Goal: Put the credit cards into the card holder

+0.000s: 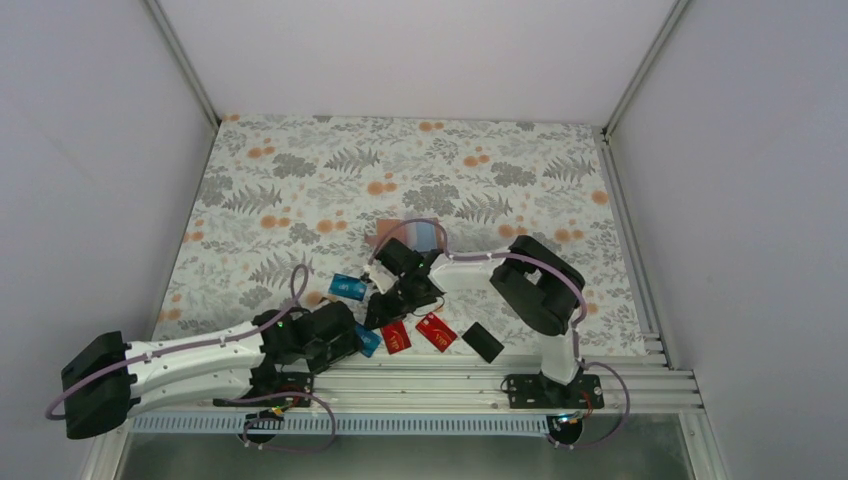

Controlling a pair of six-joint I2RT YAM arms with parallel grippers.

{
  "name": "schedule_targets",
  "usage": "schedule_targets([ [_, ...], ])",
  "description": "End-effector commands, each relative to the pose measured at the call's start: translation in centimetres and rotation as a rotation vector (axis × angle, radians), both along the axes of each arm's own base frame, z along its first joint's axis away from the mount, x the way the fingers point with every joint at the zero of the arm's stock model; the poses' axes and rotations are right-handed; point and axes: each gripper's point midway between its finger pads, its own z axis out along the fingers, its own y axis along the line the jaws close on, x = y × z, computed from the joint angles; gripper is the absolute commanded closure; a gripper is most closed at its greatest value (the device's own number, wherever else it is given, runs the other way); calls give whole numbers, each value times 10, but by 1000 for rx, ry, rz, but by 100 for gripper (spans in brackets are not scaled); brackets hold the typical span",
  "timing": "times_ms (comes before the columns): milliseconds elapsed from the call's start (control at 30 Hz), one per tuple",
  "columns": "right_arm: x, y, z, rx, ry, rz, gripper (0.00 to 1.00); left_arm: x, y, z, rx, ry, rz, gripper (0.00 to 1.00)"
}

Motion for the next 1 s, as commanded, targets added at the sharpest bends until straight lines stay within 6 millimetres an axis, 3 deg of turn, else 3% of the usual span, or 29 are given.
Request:
schedule_targets([
  [0, -9, 6, -13, -13, 0, 20, 80, 9, -11, 0, -97, -38, 76, 32],
  [200, -17, 5, -22, -38, 16, 32, 80, 11, -10, -3, -126, -59, 104, 35],
  [567, -24, 2, -27, -53, 43, 40, 80, 18, -13, -11, -197, -101, 146, 50],
  [967, -39, -3, -32, -48, 88, 76, 81, 31, -22, -2, -264, -187, 160, 67],
])
